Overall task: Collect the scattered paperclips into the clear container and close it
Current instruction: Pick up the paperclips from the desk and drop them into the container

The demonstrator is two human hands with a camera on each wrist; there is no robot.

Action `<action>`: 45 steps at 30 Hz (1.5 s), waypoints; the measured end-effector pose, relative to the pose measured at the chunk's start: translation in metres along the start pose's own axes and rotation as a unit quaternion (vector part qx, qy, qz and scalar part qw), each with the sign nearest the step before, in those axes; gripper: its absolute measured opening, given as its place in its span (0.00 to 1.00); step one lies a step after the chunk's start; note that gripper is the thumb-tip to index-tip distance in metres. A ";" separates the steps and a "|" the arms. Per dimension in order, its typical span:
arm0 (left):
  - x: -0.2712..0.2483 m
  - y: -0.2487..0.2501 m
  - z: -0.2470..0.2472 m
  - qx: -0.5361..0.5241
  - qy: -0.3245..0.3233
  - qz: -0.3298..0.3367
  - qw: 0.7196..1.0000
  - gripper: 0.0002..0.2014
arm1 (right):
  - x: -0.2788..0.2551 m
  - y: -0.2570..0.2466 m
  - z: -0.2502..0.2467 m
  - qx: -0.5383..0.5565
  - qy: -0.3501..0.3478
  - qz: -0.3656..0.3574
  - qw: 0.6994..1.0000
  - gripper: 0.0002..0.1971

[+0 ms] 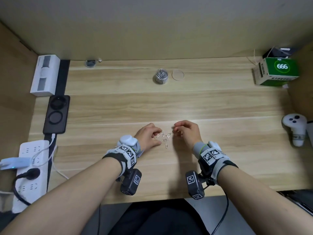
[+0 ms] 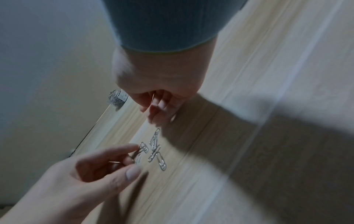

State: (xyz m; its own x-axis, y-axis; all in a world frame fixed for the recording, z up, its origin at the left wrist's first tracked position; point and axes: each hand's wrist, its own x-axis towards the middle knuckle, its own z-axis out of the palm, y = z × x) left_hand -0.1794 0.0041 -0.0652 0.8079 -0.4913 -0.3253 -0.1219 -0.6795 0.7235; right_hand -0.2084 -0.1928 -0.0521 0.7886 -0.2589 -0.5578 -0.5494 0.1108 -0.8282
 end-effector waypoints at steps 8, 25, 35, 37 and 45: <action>-0.013 0.006 0.016 0.013 0.059 0.002 0.998 0.14 | -0.013 0.028 -0.006 -0.353 -0.056 -0.126 0.925 0.26; -0.020 0.000 0.013 -0.002 0.090 -0.021 0.996 0.15 | -0.012 0.024 0.004 -0.464 -0.039 -0.140 0.874 0.07; -0.007 0.009 0.026 0.044 0.101 -0.010 0.994 0.21 | -0.014 0.029 -0.028 -0.394 0.007 -0.103 0.913 0.08; -0.006 0.010 0.024 0.034 0.097 -0.002 0.995 0.17 | -0.013 0.027 -0.028 -0.388 0.003 -0.098 0.916 0.08; 0.000 0.012 0.024 0.079 0.067 -0.036 0.994 0.03 | -0.013 0.025 -0.026 -0.400 0.011 -0.083 0.913 0.10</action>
State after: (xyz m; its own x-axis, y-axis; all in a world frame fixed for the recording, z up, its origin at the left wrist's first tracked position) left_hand -0.1945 -0.0173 -0.0714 0.8863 -0.3686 -0.2803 -0.1415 -0.7920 0.5939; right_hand -0.2394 -0.2116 -0.0646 0.8785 -0.2285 -0.4194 -0.4556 -0.6648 -0.5920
